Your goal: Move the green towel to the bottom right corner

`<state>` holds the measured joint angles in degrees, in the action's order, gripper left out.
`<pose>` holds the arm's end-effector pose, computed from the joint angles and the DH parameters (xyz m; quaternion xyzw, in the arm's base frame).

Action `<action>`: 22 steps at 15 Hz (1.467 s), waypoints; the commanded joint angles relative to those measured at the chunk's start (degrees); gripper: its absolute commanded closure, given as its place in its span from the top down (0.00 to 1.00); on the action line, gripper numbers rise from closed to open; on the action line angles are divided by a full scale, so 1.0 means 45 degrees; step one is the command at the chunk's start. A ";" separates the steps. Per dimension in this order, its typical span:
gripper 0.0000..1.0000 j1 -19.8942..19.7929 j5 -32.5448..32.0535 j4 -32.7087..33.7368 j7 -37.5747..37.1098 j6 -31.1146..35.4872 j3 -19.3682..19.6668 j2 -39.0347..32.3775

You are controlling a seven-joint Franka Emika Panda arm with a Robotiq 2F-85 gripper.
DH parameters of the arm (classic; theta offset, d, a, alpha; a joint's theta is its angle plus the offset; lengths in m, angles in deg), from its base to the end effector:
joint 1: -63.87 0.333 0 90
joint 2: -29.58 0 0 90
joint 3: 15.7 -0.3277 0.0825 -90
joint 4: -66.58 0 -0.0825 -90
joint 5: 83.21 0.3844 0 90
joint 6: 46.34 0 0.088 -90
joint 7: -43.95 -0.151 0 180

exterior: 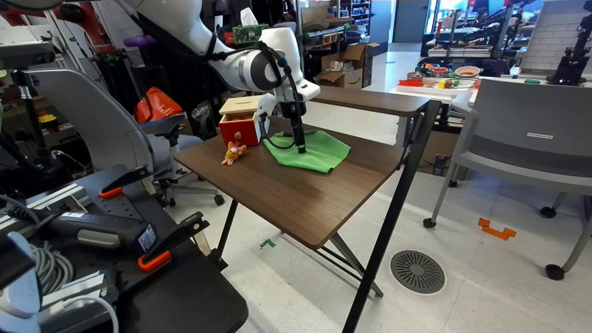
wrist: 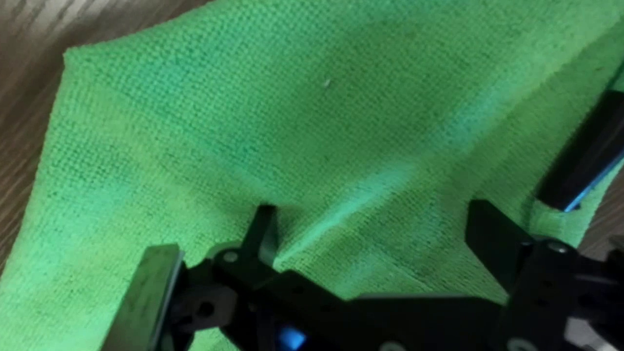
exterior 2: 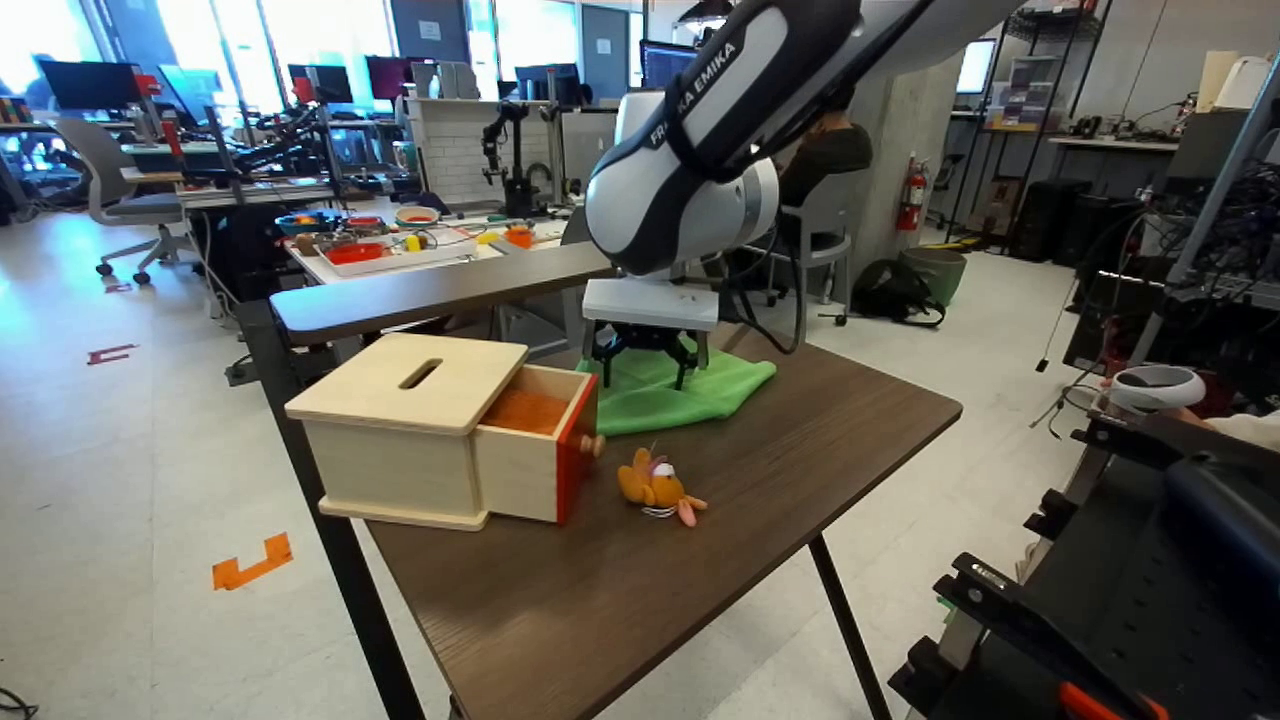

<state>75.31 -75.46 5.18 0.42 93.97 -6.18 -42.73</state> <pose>0.7767 0.0690 0.0148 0.9370 -0.3421 0.0711 0.0017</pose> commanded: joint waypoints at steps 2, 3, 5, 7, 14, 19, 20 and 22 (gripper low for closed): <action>1.00 -0.0505 -0.0408 0.2468 -0.0191 -0.1702 -0.0100 -0.1340; 1.00 -0.0578 -0.0416 0.2629 -0.0156 -0.1919 -0.0125 -0.1407; 1.00 -0.0777 -0.0410 0.2629 -0.0080 -0.2185 -0.0153 -0.1416; 1.00 -0.0966 -0.0382 0.2298 -0.0003 -0.2240 -0.0189 -0.1309; 1.00 -0.1418 0.0047 -0.0733 0.0515 -0.1477 0.0117 -0.0070; 1.00 -0.1790 0.0050 -0.3837 0.0812 -0.0600 0.0274 0.1704; 1.00 -0.1878 0.0049 -0.4461 0.0908 -0.0370 0.0329 0.2014; 1.00 -0.2047 -0.0168 -0.5624 0.1066 0.0029 0.0412 0.2578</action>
<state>66.84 -75.42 -9.26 3.38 90.62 -4.85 -36.28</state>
